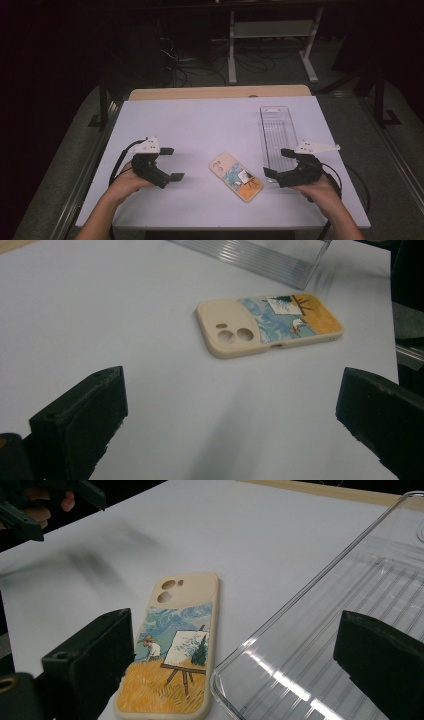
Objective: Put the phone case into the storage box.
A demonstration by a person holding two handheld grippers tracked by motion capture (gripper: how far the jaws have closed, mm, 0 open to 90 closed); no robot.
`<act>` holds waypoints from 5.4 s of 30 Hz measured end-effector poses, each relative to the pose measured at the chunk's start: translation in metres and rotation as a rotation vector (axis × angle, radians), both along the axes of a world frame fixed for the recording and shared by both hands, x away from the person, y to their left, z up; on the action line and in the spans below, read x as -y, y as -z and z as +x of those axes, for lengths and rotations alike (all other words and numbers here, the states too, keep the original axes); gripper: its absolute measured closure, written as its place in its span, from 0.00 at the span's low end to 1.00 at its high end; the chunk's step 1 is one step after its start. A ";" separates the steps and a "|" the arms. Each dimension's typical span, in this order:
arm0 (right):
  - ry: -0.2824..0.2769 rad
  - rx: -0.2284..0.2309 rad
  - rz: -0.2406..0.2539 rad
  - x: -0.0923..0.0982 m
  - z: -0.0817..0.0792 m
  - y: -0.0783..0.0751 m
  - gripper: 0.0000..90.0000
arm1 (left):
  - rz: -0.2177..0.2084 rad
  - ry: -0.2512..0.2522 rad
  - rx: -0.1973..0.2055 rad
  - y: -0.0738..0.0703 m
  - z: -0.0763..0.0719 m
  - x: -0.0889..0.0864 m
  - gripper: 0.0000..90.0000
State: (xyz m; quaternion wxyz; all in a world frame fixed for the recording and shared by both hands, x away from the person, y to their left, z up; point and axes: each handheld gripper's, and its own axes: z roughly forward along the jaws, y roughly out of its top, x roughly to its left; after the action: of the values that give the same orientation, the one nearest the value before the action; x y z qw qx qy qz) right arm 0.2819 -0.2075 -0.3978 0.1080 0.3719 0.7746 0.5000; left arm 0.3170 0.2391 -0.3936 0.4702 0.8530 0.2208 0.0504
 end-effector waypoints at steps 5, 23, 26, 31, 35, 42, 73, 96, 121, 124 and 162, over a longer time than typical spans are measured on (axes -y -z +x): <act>-0.002 0.000 -0.004 0.000 0.000 -0.001 0.03 | -0.001 0.020 0.000 -0.001 0.001 0.010 0.00; -0.008 0.005 0.007 0.001 -0.002 -0.004 0.03 | -0.028 0.071 0.008 -0.005 0.006 0.047 0.01; -0.009 0.007 0.006 0.001 -0.002 -0.004 0.03 | -0.030 0.079 0.009 -0.006 0.007 0.053 0.04; -0.008 0.007 0.006 0.001 -0.002 -0.004 0.03 | -0.023 0.088 0.015 -0.006 0.009 0.063 0.06; -0.010 0.006 0.004 0.001 -0.002 -0.004 0.03 | -0.025 0.084 0.014 -0.005 0.010 0.069 0.11; -0.011 0.005 0.002 0.001 -0.001 -0.003 0.03 | -0.031 0.079 0.017 -0.007 0.012 0.078 0.19; -0.011 0.003 0.010 0.001 -0.001 -0.005 0.03 | -0.005 0.139 -0.025 0.011 0.017 0.145 0.66; -0.009 0.000 0.015 0.003 0.000 -0.005 0.03 | 0.042 0.164 -0.044 0.036 0.022 0.202 1.00; -0.013 0.001 0.014 0.002 0.000 -0.004 0.03 | 0.123 0.149 -0.088 0.056 0.010 0.240 1.00; -0.013 0.002 0.013 0.003 0.000 -0.004 0.03 | 0.127 0.152 -0.093 0.055 0.009 0.240 1.00; -0.012 -0.013 -0.005 -0.002 0.001 0.000 0.03 | 0.240 0.199 -0.142 0.045 -0.041 0.176 1.00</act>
State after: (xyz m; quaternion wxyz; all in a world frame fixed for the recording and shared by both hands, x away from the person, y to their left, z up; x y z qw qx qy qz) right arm 0.2828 -0.2052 -0.3974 0.1009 0.3700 0.7787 0.4965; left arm 0.2756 0.0628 -0.4384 0.3508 0.9221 0.1604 -0.0307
